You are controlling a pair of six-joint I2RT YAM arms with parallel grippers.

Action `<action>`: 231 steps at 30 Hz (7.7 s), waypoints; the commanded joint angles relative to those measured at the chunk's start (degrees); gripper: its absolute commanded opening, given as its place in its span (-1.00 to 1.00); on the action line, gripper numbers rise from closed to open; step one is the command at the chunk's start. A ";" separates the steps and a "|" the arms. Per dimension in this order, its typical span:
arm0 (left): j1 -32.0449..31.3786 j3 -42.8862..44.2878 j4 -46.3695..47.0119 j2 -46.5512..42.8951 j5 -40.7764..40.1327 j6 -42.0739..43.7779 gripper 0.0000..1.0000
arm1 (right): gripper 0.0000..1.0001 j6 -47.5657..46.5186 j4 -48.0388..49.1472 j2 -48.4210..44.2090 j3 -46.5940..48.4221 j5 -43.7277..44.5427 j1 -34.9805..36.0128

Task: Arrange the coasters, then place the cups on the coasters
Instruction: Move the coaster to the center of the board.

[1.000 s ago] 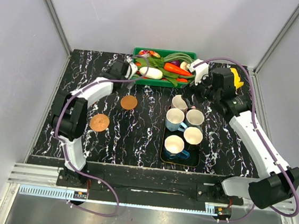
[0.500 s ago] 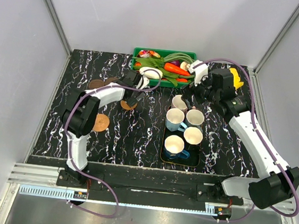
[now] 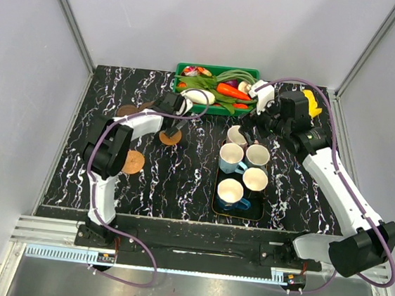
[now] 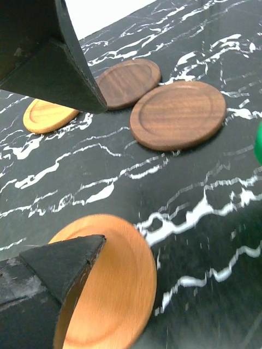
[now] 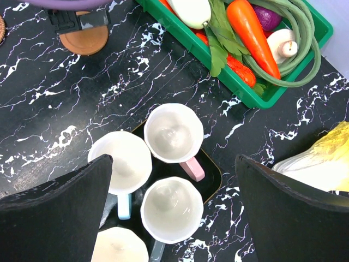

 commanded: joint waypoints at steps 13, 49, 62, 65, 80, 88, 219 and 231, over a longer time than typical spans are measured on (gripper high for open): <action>8.59 -5.75 1.22 -3.16 -0.71 0.70 0.98 | 0.99 -0.56 2.49 -1.93 -0.28 -1.11 -0.13; 5.87 -8.30 -0.36 -6.06 7.47 0.44 0.98 | 1.00 -0.56 2.49 -1.84 -0.28 -1.20 -0.13; 4.02 -11.11 -1.59 -7.38 10.71 1.32 0.98 | 0.99 -0.65 2.49 -1.57 -0.28 -1.11 -0.13; 3.67 -11.46 -1.94 -7.99 10.98 1.58 0.98 | 0.99 -0.56 2.49 -1.58 -0.28 -1.20 -0.13; 3.40 -12.26 -1.86 -9.49 11.34 1.58 0.98 | 0.99 -0.83 2.40 -2.10 -0.54 -0.94 -0.13; 6.56 -4.45 -2.29 -9.40 9.84 -2.19 0.98 | 0.99 -0.91 2.40 -2.10 -0.63 -0.76 -0.13; 21.51 -4.87 -16.71 -6.06 -2.47 5.72 0.98 | 0.99 -0.91 3.37 -2.28 -1.86 -1.73 -0.92; 21.33 -3.12 -13.99 -6.32 -3.17 4.04 0.98 | 0.99 -0.83 3.28 -2.01 -1.77 -1.73 -0.92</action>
